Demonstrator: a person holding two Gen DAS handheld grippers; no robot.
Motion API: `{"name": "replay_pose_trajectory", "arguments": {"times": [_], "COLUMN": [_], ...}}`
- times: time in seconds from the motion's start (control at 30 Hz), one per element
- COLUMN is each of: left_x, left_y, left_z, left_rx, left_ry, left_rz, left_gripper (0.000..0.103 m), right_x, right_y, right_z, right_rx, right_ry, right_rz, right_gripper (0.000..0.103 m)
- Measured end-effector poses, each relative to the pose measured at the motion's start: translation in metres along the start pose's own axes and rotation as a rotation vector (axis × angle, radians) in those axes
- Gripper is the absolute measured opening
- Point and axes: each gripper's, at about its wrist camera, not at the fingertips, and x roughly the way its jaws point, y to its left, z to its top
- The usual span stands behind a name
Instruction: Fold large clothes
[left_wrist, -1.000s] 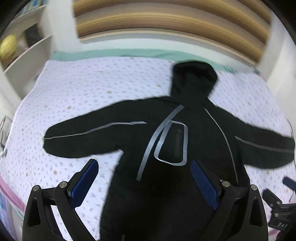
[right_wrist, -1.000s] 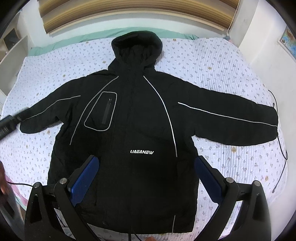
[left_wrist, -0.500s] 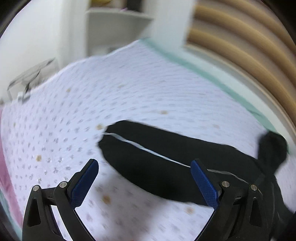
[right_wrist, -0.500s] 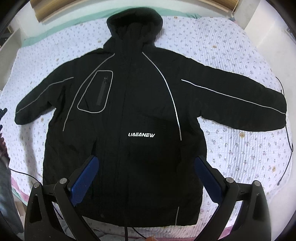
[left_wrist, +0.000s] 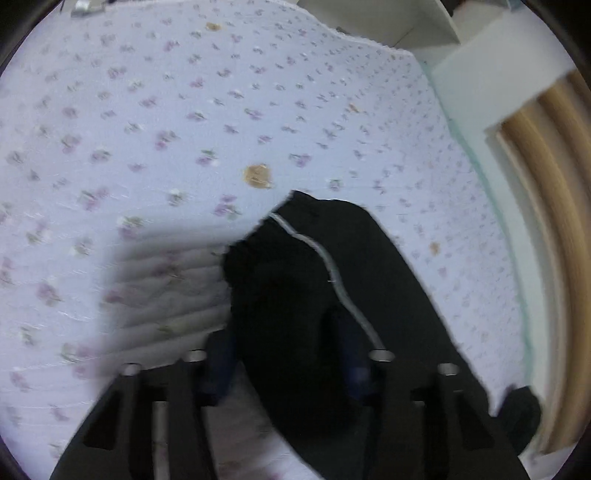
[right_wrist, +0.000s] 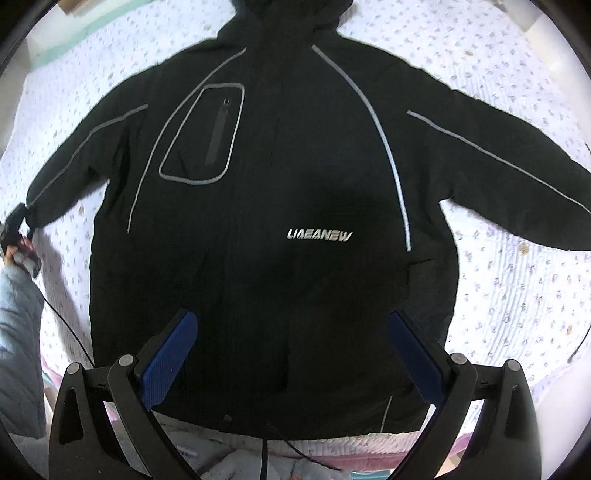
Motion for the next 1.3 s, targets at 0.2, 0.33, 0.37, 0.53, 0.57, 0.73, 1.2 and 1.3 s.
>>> {"name": "replay_pose_trajectory", "arguments": {"times": [0.2, 0.33, 0.37, 0.53, 0.57, 0.73, 1.2, 1.3], "left_x": [-0.018, -0.064, -0.077, -0.110, -0.113, -0.115, -0.043, -0.024], "left_y": [-0.021, -0.066, -0.088, -0.170, -0.183, -0.239, -0.265, -0.257], "left_z": [-0.001, -0.018, -0.030, -0.097, -0.112, -0.186, -0.316, -0.328], "left_rx": [0.038, 0.163, 0.225, 0.462, 0.482, 0.669, 0.882, 0.846], "left_ry": [-0.015, -0.096, -0.103, -0.048, -0.023, 0.044, 0.349, 0.511], "left_rz": [-0.079, -0.187, -0.230, -0.392, -0.423, -0.460, -0.360, -0.367], "left_gripper": [0.016, 0.016, 0.016, 0.016, 0.016, 0.016, 0.070, 0.070], "right_x": [0.011, 0.017, 0.020, 0.020, 0.019, 0.018, 0.030, 0.032], "right_y": [0.000, -0.001, 0.000, 0.014, 0.014, -0.002, -0.026, -0.028], "right_z": [0.006, 0.010, 0.012, 0.010, 0.009, 0.006, 0.017, 0.023], "right_rx": [-0.002, 0.012, 0.013, -0.029, -0.033, 0.012, 0.089, 0.088], "right_ry": [0.017, 0.029, 0.036, 0.026, 0.019, 0.006, 0.009, 0.004], "right_rz": [0.001, 0.026, 0.041, 0.084, 0.085, 0.104, 0.157, 0.160], "right_gripper": [0.103, 0.103, 0.103, 0.103, 0.103, 0.103, 0.103, 0.103]}}
